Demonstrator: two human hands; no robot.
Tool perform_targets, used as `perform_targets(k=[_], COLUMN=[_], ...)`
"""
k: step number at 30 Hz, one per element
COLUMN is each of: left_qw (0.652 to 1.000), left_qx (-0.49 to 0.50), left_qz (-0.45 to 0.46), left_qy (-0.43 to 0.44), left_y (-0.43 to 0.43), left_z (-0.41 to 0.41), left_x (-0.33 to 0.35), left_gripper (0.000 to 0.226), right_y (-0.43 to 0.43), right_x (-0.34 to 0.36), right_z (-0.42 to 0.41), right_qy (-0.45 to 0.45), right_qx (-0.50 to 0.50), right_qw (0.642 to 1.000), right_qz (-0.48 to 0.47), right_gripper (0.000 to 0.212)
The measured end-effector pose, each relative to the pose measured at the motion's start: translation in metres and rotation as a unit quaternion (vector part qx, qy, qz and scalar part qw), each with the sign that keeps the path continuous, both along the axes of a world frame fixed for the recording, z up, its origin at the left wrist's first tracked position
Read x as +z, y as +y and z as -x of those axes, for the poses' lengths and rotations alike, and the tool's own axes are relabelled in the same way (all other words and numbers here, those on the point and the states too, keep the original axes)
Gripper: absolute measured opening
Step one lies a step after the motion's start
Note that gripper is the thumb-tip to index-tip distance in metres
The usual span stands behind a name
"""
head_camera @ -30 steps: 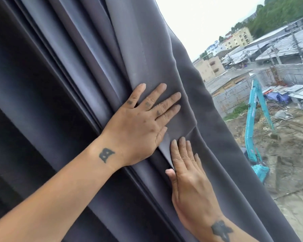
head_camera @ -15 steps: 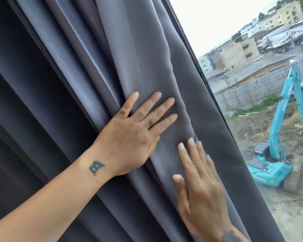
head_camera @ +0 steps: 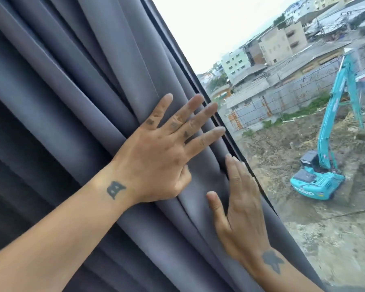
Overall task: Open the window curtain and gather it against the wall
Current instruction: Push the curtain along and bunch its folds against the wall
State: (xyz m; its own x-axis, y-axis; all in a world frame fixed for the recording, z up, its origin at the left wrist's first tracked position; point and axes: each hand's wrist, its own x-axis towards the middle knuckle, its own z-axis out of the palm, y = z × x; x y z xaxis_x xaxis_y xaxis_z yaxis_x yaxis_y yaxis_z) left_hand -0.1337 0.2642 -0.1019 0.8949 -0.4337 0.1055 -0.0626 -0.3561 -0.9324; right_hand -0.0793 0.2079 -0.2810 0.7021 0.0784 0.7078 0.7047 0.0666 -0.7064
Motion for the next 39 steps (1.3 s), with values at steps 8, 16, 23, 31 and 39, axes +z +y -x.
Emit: perform_targets(k=[8,16,23,31,39], left_qw=[0.999,0.997,0.987,0.984,0.982], left_qx=[0.039,0.057,0.133,0.165,0.178], left_qz=[0.0,-0.045,-0.09,-0.06,-0.059], left_qy=[0.031,0.036,0.022,0.028,0.026], left_y=[0.01,0.059,0.092,0.145,0.197], left_z=[-0.004,0.03,0.053,0.081,0.109], left_x=[0.001,-0.006,-0.007,-0.01,-0.01], left_gripper=[0.055,0.057,0.069,0.062,0.062], right_y=[0.026,0.07,0.109,0.158,0.213], right_x=[-0.011,-0.01,-0.005,-0.011,-0.018], right_z=[0.04,0.067,0.084,0.104,0.124], right_qy=[-0.033,-0.046,-0.052,-0.02,0.004], right_qx=[0.043,0.036,0.035,0.041,0.055], right_qw=[0.998,0.998,0.998,0.998,0.997], right_qz=[0.013,0.024,0.027,0.032,0.054], right_gripper=[0.067,0.077,0.087,0.093,0.097])
